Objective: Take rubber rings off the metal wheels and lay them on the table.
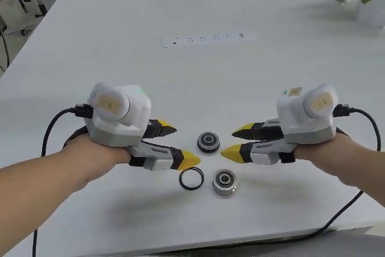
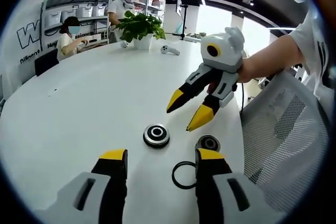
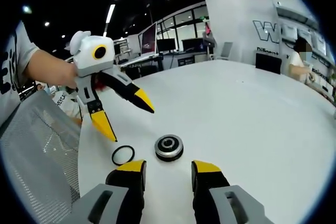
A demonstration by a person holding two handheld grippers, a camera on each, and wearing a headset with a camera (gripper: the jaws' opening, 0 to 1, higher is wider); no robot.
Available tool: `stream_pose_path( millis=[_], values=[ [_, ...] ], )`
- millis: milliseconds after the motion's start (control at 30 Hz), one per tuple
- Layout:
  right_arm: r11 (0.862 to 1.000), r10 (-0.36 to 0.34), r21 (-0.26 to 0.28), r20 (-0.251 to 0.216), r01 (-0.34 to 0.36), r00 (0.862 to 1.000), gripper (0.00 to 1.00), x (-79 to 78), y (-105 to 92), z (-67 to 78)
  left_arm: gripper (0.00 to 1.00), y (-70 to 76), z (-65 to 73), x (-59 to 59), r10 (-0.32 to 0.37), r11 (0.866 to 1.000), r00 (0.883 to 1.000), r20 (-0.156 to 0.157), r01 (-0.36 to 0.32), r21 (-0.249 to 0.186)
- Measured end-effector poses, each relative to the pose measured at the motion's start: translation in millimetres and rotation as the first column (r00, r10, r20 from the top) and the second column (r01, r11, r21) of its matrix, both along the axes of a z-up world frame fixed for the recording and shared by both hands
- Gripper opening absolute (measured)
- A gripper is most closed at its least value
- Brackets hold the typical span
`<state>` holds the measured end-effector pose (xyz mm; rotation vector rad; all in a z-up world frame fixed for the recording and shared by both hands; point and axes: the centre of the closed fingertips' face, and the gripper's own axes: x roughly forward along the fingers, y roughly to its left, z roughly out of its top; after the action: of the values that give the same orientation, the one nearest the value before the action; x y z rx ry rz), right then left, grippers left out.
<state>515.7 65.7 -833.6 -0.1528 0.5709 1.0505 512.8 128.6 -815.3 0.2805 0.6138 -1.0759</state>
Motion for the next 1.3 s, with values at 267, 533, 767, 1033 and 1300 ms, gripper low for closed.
stream_pose_path(
  millis=[267,533,767,1033,1300],
  values=[
    [1.000,-0.008,0.001,-0.008,0.008,1.000,0.33,0.8,-1.9,-2.3,0.45,-10.4,-1.4,4.2,-0.013,1.000,1.000,-0.005,0.013,-0.010],
    [1.000,-0.010,0.001,-0.008,0.010,1.000,0.33,1.5,-2.1,-3.4,0.40,-18.6,-6.0,9.3,-0.032,0.999,0.999,-0.005,0.032,-0.003],
    [1.000,-0.014,0.001,-0.015,0.014,1.000,0.32,-0.9,-1.8,-3.9,0.37,-26.5,-11.3,11.4,-0.043,0.999,0.999,-0.010,0.043,-0.002],
    [1.000,-0.017,0.002,-0.020,0.017,1.000,0.32,-3.2,-1.6,-4.6,0.29,-32.5,-15.5,14.6,-0.057,0.998,0.998,-0.018,0.058,0.009],
    [1.000,-0.017,0.002,-0.020,0.017,1.000,0.31,-2.7,-2.7,-6.1,0.23,-37.5,-17.6,17.0,-0.064,0.998,0.998,-0.017,0.064,0.017]
  ],
)
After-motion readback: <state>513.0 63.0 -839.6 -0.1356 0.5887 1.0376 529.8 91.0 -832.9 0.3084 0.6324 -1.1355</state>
